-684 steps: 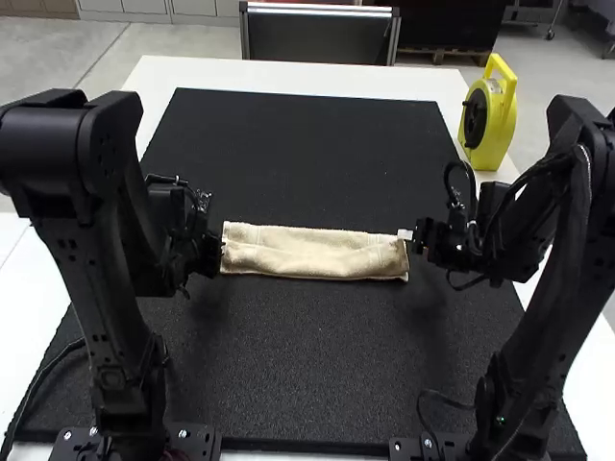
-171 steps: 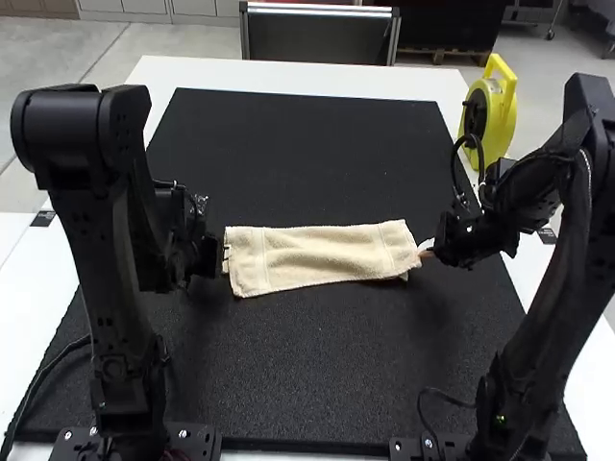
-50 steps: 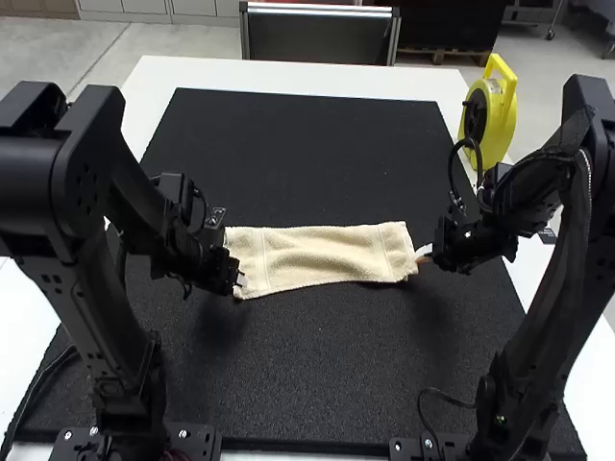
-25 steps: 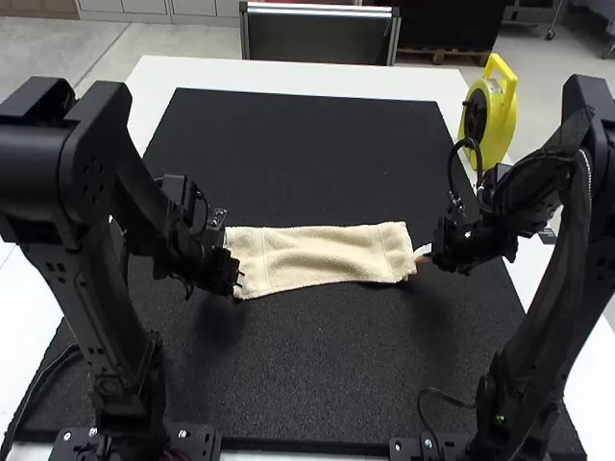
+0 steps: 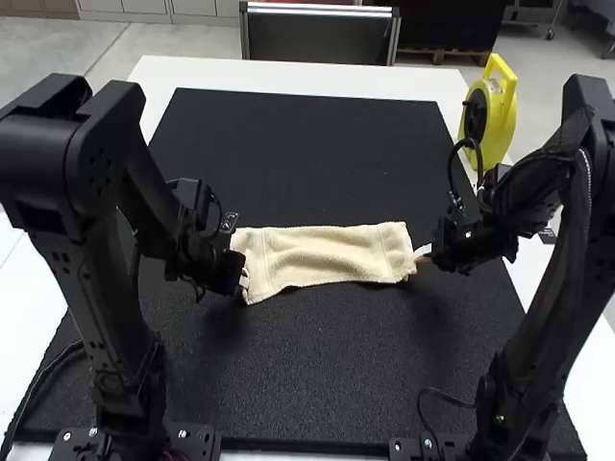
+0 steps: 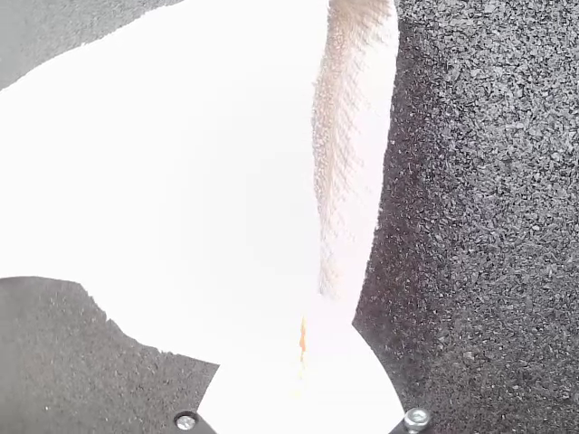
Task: Fold the towel.
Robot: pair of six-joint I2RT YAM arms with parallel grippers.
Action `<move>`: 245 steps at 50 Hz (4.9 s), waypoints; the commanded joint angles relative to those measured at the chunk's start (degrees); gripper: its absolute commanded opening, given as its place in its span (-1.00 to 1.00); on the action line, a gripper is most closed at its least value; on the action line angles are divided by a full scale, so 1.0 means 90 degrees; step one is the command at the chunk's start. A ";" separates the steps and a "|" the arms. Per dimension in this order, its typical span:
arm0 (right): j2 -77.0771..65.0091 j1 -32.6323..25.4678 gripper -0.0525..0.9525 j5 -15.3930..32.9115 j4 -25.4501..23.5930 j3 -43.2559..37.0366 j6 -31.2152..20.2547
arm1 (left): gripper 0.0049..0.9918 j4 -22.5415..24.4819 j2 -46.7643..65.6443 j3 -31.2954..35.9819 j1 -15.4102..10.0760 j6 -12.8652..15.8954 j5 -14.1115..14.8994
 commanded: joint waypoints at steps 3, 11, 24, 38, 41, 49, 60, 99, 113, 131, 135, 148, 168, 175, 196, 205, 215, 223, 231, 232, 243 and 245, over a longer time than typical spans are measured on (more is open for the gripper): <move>0.0093 -0.0128 -0.93 -0.0150 -0.0023 -0.0011 -0.0130 | -0.95 -0.0087 0.0089 -0.0101 -0.0087 -0.0045 0.0468; 0.0093 -0.0128 -0.93 -0.0150 -0.0042 -0.0050 -0.0189 | -0.96 -0.0107 0.0001 -0.0052 -0.0028 -0.0036 0.0566; 0.0093 -0.0167 -0.93 -0.0150 -0.0062 -0.0069 -0.0267 | -0.96 -0.0116 -0.0458 0.0133 0.0343 -0.0026 0.0537; 0.0103 -0.0167 -0.93 -0.0150 -0.0052 -0.0099 -0.0267 | -0.96 -0.0107 -0.0653 0.0260 0.0704 0.0062 0.0498; 0.0103 -0.0157 -0.93 -0.0150 -0.0052 -0.0099 -0.0267 | -0.96 -0.0067 -0.0653 0.0260 0.0753 0.0101 0.0468; 0.0113 -0.0167 -0.93 -0.0150 -0.0052 -0.0108 -0.0277 | -0.96 0.0128 -0.0653 0.0260 0.0939 0.0169 0.0381; 0.0113 -0.0167 -0.93 -0.0150 -0.0042 -0.0118 -0.0267 | -0.96 0.0352 -0.0633 0.0250 0.1066 0.0414 0.0254; 0.0161 -0.0059 -0.93 -0.0160 0.0133 -0.0128 -0.0169 | -0.95 0.1505 0.0304 0.0221 0.1456 0.0941 -0.0049; 0.0327 -0.0049 -0.93 -0.0179 0.0348 -0.0099 -0.0033 | -0.95 0.1876 0.0597 0.0231 0.1456 0.0931 -0.0127; 0.0396 -0.0030 -0.36 -0.0277 0.0485 -0.0011 0.0241 | -0.31 0.2042 0.0665 0.0231 0.1456 0.0951 -0.0371; 0.0415 -0.0040 -0.10 -0.0257 0.0495 0.0058 0.0280 | 0.04 0.2042 0.0665 0.0211 0.1456 0.0960 -0.0401; 0.0425 -0.0040 0.84 -0.0277 0.0583 0.0224 0.0348 | 0.92 0.2032 0.0636 0.0221 0.1573 0.0951 -0.0420; 0.0659 0.0517 0.89 -0.0062 0.0778 0.0507 0.0319 | 0.94 0.1954 0.0216 0.0192 0.2062 0.1097 -0.0332; 0.0767 0.0663 0.89 -0.0013 0.0778 0.0653 0.0378 | 0.94 0.1964 -0.0087 0.0153 0.2062 0.1078 -0.0235; 0.1206 0.0800 0.89 0.0241 0.1159 0.0800 0.0534 | 0.94 0.1866 -0.0536 0.0084 0.2062 0.0990 -0.0078; 0.1392 0.0800 0.89 0.0289 0.1276 0.0800 0.0524 | 0.94 0.1876 -0.0575 0.0094 0.2228 0.0912 -0.0020; 0.1538 0.0947 0.89 0.0280 0.1315 0.0809 0.0524 | 0.94 0.1856 -0.0585 0.0084 0.2413 0.0912 0.0029; 0.1548 0.1181 0.89 0.0309 0.1325 0.0829 0.0534 | 0.94 0.1856 -0.0585 0.0084 0.2423 0.0921 0.0058; 0.1558 0.1308 0.89 0.0319 0.1325 0.0868 0.0612 | 0.93 0.1856 -0.0585 0.0084 0.2423 0.0912 0.0088; 0.1568 0.1308 0.89 0.0319 0.1325 0.0878 0.0622 | 0.94 0.1856 -0.0585 0.0084 0.2423 0.0912 0.0088; 0.1616 0.1386 0.85 0.0348 0.1325 0.0936 0.0661 | 0.94 0.1856 -0.0585 0.0084 0.2423 0.0912 0.0097; 0.1616 0.1376 0.77 0.0358 0.1325 0.0956 0.0661 | 0.94 0.1856 -0.0585 0.0094 0.2433 0.0912 0.0097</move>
